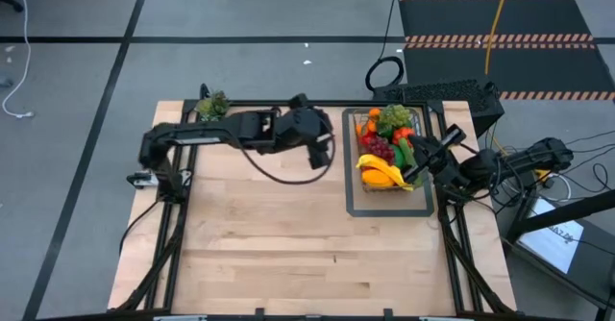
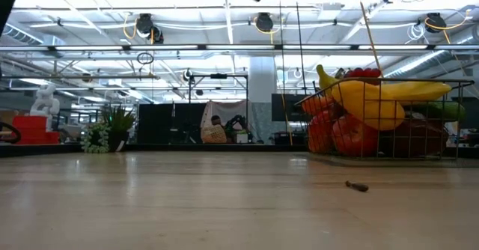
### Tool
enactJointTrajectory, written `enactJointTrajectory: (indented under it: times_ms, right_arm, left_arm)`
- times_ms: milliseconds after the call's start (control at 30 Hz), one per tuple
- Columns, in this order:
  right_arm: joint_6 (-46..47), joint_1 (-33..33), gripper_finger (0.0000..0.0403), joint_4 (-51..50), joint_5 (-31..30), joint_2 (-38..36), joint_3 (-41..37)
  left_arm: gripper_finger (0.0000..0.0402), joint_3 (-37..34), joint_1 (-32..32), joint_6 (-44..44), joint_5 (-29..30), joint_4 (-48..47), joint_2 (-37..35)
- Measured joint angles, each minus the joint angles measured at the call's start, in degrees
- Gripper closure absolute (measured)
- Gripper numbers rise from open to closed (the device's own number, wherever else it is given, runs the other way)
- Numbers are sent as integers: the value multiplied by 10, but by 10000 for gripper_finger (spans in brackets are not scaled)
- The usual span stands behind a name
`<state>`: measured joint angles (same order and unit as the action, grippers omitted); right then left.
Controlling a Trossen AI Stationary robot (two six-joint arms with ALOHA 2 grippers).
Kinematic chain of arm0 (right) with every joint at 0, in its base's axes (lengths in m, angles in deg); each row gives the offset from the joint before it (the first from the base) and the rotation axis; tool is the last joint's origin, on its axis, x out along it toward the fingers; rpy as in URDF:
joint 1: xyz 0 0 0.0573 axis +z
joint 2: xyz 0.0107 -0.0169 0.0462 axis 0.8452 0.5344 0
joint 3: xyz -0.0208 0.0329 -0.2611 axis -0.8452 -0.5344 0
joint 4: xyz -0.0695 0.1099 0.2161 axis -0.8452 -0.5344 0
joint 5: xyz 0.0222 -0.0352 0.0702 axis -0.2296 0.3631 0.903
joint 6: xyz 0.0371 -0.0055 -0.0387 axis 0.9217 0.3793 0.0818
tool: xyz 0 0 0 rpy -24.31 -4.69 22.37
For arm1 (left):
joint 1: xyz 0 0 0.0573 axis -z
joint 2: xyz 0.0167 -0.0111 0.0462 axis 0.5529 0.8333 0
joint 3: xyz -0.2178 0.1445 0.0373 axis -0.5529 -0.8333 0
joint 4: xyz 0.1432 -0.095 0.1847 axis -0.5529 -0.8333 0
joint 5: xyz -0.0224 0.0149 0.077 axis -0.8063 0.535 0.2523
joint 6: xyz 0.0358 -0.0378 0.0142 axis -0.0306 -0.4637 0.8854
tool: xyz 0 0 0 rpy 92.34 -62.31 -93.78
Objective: Build produce basket
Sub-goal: Return to Home Position
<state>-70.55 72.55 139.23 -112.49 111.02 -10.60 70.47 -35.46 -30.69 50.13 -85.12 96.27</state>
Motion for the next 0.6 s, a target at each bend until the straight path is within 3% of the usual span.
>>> enactJointTrajectory:
  times_ms: [167,300,500,600]
  right_arm:
    - [82,0,403,-37,0,0,0]
    - [181,0,403,-88,3,0,0]
    - [353,0,403,-173,10,0,0]
    - [430,0,403,-215,63,0,0]
  left_arm:
    - [156,-105,6,-29,19,13,-73]
    - [156,-226,16,-42,42,84,-136]
    - [156,-404,40,-22,52,288,-227]
    - [156,-476,56,13,53,378,-261]
